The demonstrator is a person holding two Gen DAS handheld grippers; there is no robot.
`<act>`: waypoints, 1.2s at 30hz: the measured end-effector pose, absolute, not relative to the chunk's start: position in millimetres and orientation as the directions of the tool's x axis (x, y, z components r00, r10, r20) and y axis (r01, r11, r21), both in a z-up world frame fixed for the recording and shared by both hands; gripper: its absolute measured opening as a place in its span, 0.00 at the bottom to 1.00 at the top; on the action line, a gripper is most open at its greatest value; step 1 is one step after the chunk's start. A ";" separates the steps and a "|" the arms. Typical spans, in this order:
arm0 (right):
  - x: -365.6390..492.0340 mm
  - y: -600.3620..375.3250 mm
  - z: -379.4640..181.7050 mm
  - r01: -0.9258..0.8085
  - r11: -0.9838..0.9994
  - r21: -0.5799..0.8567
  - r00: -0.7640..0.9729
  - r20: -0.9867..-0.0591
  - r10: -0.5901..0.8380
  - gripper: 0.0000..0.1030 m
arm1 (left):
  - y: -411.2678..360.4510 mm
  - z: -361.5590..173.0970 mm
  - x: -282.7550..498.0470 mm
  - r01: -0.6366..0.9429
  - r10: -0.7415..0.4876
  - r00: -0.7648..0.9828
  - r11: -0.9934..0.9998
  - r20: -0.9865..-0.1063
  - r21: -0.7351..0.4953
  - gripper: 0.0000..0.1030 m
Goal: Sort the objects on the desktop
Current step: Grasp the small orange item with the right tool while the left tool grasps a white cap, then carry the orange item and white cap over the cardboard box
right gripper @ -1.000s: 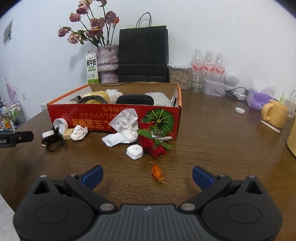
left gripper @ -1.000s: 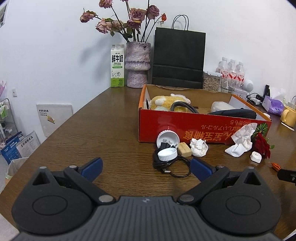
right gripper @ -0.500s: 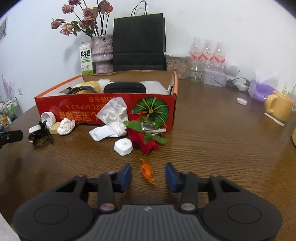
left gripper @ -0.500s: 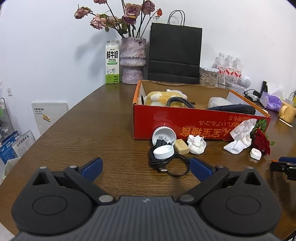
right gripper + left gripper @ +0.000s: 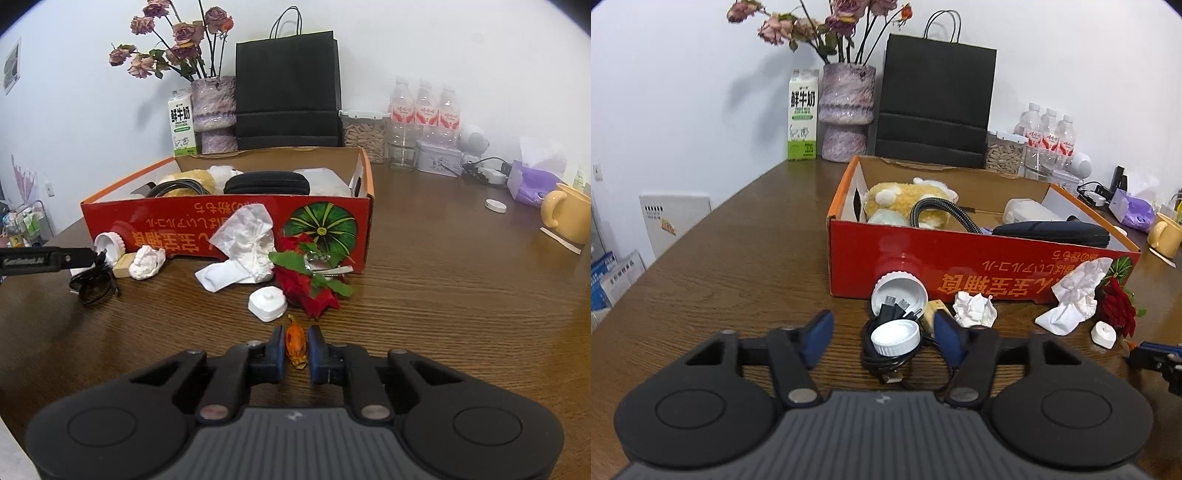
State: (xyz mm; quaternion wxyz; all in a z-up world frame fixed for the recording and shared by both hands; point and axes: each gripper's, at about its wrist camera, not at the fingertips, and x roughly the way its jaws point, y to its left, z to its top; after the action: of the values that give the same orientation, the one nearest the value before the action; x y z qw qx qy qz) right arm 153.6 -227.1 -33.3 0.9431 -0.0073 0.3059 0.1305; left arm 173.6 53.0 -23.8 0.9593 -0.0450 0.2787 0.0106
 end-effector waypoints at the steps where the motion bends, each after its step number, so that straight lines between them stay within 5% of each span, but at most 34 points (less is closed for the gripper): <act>1: 154.2 -226.6 -34.1 -0.251 0.966 0.067 0.778 -0.580 0.242 0.12 | 52.8 -24.9 174.9 -0.041 -0.010 0.842 0.996 -0.539 -0.083 0.51; 9: 155.6 -226.1 -35.5 -0.253 0.965 0.066 0.779 -0.578 0.243 0.12 | 51.3 -29.1 176.6 -0.020 -0.037 0.835 0.995 -0.548 -0.098 0.29; 23: 143.7 -227.4 -21.4 -0.263 0.961 0.084 0.798 -0.541 0.266 0.12 | 50.1 -12.8 162.7 -0.014 -0.041 0.861 0.994 -0.506 -0.105 0.29; 36: 153.9 -221.8 41.9 -0.294 0.954 0.060 0.878 -0.378 0.295 0.12 | 27.2 45.6 163.9 0.065 -0.097 0.930 0.993 -0.356 -0.100 0.29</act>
State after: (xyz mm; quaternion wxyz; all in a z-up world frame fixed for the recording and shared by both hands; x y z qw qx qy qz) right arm 153.9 -221.8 41.9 0.9689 0.0005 0.1953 0.1519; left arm 163.9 27.2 45.6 0.9813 -0.0434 0.1830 -0.0413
